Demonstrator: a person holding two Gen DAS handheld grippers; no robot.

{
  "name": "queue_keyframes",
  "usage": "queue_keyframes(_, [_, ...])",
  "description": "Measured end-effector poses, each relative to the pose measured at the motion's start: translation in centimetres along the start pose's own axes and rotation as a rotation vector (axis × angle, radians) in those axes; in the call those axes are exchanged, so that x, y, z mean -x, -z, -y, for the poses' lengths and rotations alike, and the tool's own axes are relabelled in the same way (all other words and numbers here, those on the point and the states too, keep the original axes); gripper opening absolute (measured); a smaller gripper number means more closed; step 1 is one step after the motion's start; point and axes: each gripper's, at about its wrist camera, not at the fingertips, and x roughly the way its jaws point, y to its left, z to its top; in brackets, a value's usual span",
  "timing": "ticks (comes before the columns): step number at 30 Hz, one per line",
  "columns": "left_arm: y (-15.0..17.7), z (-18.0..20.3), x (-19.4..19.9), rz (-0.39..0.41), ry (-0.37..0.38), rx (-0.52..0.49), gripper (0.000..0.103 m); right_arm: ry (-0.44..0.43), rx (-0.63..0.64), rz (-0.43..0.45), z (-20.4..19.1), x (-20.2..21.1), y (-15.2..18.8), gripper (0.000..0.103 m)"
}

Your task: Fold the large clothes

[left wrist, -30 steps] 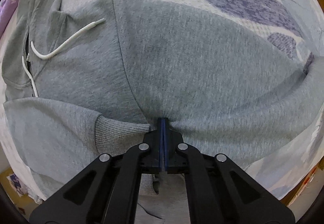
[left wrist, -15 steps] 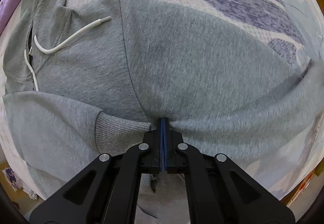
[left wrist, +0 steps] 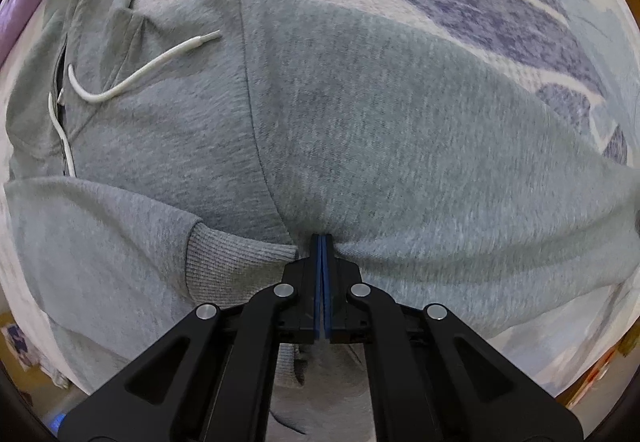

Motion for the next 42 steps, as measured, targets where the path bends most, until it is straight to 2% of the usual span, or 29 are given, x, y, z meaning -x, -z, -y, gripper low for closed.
queue_keyframes(1, [0.0,-0.1,0.0,0.000,-0.001,0.001,0.001,0.016,-0.010,-0.020,-0.4,-1.5,0.2,0.065])
queue_keyframes(3, [-0.1,-0.3,-0.2,0.004,0.001,0.014,0.001,0.136,0.082,0.006,-2.0,-2.3,0.5,0.063])
queue_keyframes(4, [0.0,-0.6,-0.5,0.007,0.003,0.021,0.001,0.181,0.109,0.019,-2.6,-2.2,0.7,0.054])
queue_keyframes(5, [0.0,-0.7,-0.6,0.009,0.003,0.026,0.001,0.157,0.088,0.038,-2.6,-1.7,0.9,0.034])
queue_keyframes(6, [0.0,-0.6,-0.6,0.015,-0.001,0.028,0.001,0.109,0.060,0.041,-2.4,-1.3,0.9,0.023])
queue_keyframes(7, [0.1,-0.4,-0.7,0.022,-0.006,0.032,0.002,0.091,0.028,0.042,-2.3,-1.0,1.0,0.015])
queue_keyframes(8, [0.4,-0.8,-0.8,0.027,-0.009,0.035,0.002,0.090,0.008,0.049,-2.4,-0.5,1.2,0.013])
queue_keyframes(11, [0.7,-1.1,-1.3,0.042,-0.012,0.053,0.001,0.072,0.087,0.116,-4.8,2.0,2.2,0.012])
queue_keyframes(13, [1.0,-1.2,-1.3,0.054,-0.005,0.062,0.001,0.022,0.089,0.148,-6.1,4.4,2.8,0.012])
queue_keyframes(20, [2.7,-1.8,-1.4,0.103,0.017,0.056,0.001,-0.238,0.100,0.253,-13.9,12.9,5.7,0.012])
queue_keyframes(23, [3.2,-2.9,-1.3,0.116,0.055,0.066,0.001,-0.298,0.153,0.308,-18.8,16.0,7.4,0.012])
queue_keyframes(25, [3.5,-3.4,-1.4,0.129,0.081,0.069,0.001,-0.373,0.183,0.305,-22.3,17.2,8.9,0.012])
queue_keyframes(28, [4.0,-4.3,-1.4,0.145,0.128,0.069,0.001,-0.415,0.266,0.300,-27.9,18.6,11.9,0.012])
queue_keyframes(31, [4.3,-5.3,-1.6,0.155,0.173,0.062,0.001,-0.506,0.364,0.231,-34.4,18.0,16.0,0.012])
queue_keyframes(35, [4.6,-7.9,-1.8,0.170,0.282,0.067,0.003,-0.517,0.465,0.183,-41.0,16.0,20.9,0.012])
queue_keyframes(39, [4.6,-10.5,-1.6,0.116,0.417,0.063,0.002,-0.477,0.525,0.164,-46.6,12.4,25.2,0.012])
queue_keyframes(40, [4.7,-11.1,-0.8,0.113,0.430,0.019,0.001,-0.454,0.538,0.173,-47.5,11.5,26.1,0.012])
queue_keyframes(42, [5.4,-13.5,1.6,0.163,0.406,-0.034,0.000,-0.417,0.553,0.172,-49.7,9.2,27.7,0.012])
